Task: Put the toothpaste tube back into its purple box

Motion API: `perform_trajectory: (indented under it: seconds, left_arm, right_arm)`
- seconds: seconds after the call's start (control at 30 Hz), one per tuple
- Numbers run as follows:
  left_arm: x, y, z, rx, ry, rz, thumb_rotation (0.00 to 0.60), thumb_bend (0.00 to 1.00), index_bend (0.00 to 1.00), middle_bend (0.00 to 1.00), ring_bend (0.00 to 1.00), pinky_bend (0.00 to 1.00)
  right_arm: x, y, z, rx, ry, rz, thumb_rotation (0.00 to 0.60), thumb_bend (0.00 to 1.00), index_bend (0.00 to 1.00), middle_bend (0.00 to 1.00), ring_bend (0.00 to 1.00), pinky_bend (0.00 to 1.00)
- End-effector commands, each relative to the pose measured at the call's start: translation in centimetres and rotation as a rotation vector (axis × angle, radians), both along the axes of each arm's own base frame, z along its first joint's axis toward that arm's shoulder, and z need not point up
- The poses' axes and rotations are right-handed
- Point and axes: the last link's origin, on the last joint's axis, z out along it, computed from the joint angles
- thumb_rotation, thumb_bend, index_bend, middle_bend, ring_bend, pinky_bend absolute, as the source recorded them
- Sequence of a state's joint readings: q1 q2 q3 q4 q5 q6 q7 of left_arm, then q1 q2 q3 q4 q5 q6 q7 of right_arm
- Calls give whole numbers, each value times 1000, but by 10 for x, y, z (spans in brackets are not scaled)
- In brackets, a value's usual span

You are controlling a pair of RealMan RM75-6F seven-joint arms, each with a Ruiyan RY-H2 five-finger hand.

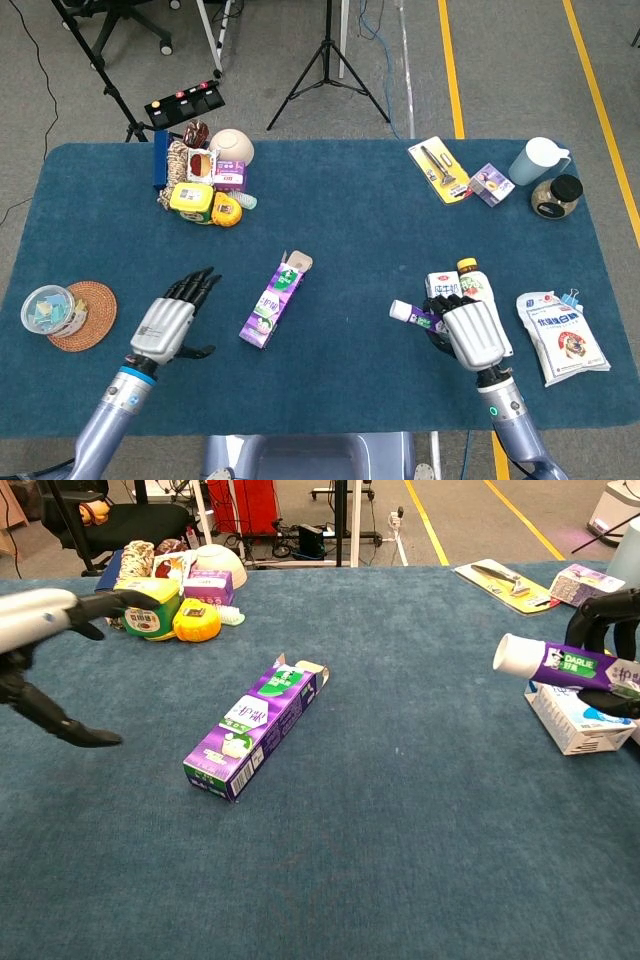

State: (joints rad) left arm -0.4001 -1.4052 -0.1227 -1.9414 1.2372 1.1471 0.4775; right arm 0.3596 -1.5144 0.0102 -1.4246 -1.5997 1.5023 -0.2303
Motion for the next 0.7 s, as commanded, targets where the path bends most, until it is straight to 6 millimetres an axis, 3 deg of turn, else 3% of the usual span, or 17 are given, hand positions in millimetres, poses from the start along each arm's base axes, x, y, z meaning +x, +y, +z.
perform_trajectory:
  seconds: [0.03, 0.37, 0.53, 0.7]
  left_arm:
    - [27, 1, -29, -15, 10, -20, 600, 59, 0, 0, 0, 122]
    - [55, 10, -78, -17, 65, -19, 600, 60, 0, 0, 0, 122]
    - [57, 13, -99, -30, 82, -4, 600, 59, 0, 0, 0, 127]
    - [53, 14, -106, -4, 115, -6, 600, 59, 0, 0, 0, 128]
  right_arm:
    - [0, 1, 3, -10, 2, 0, 600, 628, 558, 617, 591, 697]
    - [0, 3, 15, -27, -31, -13, 600, 629, 558, 616, 591, 697]
    - [0, 4, 19, -30, -44, -14, 600, 628, 558, 616, 591, 697]
    - [0, 4, 21, -29, -54, -15, 600, 628, 558, 617, 590, 697]
